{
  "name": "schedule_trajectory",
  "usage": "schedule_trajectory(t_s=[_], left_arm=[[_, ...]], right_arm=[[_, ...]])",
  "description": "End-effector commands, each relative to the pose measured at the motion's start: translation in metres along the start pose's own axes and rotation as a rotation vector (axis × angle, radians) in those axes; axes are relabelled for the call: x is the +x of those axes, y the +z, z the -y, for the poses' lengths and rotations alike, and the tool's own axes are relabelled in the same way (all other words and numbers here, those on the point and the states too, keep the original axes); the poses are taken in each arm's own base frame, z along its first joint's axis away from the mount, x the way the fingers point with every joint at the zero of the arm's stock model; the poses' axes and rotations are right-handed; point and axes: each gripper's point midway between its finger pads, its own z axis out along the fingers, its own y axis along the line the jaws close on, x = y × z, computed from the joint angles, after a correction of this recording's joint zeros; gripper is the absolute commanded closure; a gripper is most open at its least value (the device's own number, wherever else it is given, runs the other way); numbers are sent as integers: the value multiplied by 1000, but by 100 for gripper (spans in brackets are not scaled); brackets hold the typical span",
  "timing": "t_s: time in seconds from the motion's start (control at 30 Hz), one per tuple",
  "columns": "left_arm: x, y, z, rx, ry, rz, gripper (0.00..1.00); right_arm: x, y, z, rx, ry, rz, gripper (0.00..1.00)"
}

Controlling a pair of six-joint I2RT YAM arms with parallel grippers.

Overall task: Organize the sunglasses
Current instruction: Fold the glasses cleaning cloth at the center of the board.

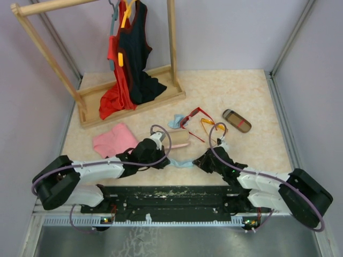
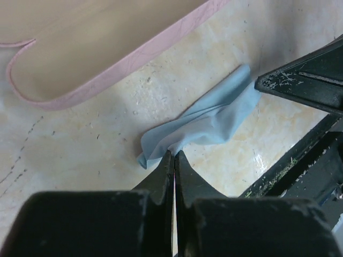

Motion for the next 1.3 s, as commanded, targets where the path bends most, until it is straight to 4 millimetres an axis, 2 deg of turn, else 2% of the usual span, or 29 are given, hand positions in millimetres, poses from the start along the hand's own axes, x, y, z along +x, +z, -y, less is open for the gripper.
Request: schedule_trajectory(t_s=[0.0, 0.13, 0.3, 0.5, 0.7, 0.83, 1.0, 1.27], left_arm=[[-26, 12, 5, 4, -5, 68, 100], [-29, 17, 0, -14, -9, 69, 100], [-25, 21, -14, -68, -32, 53, 100], [-12, 24, -25, -103, -60, 20, 100], [-7, 25, -26, -99, -66, 7, 100], [-6, 26, -26, -94, -63, 3, 100], [-6, 27, -25, -92, -56, -2, 100], [-7, 26, -24, -88, -53, -2, 100]], right_arm=[[-21, 8, -49, -137, -22, 28, 100], [-28, 17, -53, -152, -21, 21, 99], [-33, 21, -55, -157, -41, 25, 77], [-35, 11, -43, -132, -107, 47, 65], [-36, -9, -17, -63, -152, 78, 61], [-24, -18, -9, -64, -138, 28, 60], [-6, -18, -9, -107, -118, -56, 60], [8, -8, -15, -130, -120, -140, 59]])
